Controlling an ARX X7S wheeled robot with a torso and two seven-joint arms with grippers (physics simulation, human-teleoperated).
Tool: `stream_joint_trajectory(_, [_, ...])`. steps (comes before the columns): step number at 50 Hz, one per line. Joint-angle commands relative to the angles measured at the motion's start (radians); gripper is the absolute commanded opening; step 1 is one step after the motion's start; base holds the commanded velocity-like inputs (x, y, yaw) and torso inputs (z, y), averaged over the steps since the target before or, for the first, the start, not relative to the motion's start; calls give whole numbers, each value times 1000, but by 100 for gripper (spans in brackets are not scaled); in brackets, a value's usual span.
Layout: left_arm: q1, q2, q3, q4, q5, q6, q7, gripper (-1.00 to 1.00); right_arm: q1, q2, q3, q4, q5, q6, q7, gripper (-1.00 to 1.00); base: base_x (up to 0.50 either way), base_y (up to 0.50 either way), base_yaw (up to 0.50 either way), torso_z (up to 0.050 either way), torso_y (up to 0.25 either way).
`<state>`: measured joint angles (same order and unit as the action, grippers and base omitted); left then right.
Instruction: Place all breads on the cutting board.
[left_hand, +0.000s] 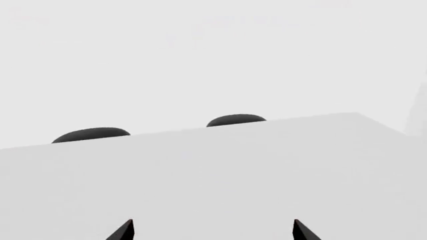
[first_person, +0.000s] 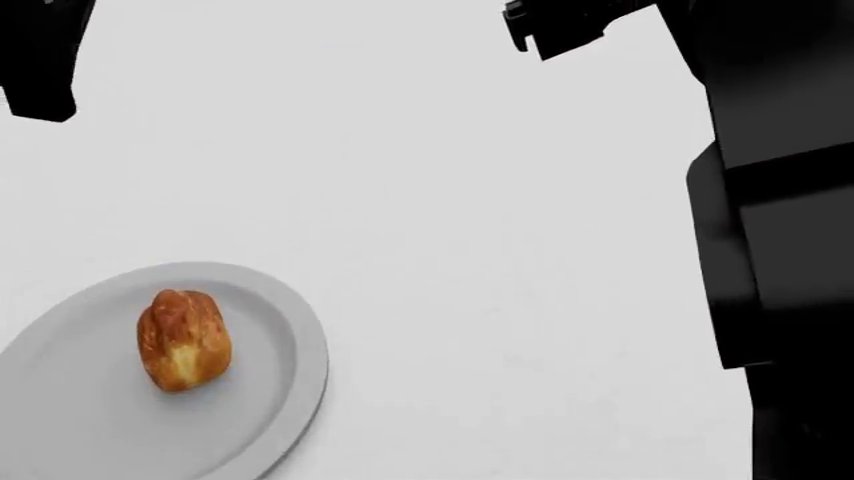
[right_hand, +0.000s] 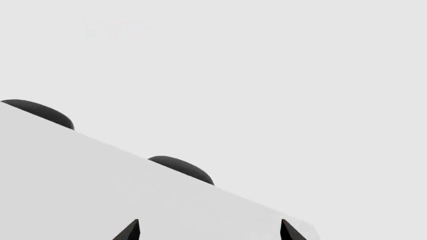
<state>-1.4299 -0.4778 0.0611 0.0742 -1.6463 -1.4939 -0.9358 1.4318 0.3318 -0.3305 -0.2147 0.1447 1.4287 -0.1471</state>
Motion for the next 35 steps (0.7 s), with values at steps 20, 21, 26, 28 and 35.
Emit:
stream_joint_trajectory(20, [-115, -108, 472, -214, -909, 235, -547, 100, -66, -8, 44, -12, -21, -47, -11, 100, 0, 0, 0, 0, 0])
stream_joint_trajectory(21, [-121, -109, 485, -205, -923, 242, -555, 100, -67, -8, 43, -11, -21, -47, -11, 100, 0, 0, 0, 0, 0])
stream_joint_trajectory(26, [-134, -123, 564, -116, -1032, 313, -594, 100, -88, -19, 45, -9, -19, -64, -6, 100, 0, 0, 0, 0, 0])
stream_joint_trajectory(28, [-143, -134, 591, -98, -1054, 328, -599, 100, -84, -15, 44, -5, -18, -65, -8, 100, 0, 0, 0, 0, 0])
stream_joint_trajectory(35, [-161, -142, 621, -98, -1036, 327, -571, 100, -82, -11, 52, -11, -15, -60, -7, 100, 0, 0, 0, 0, 0])
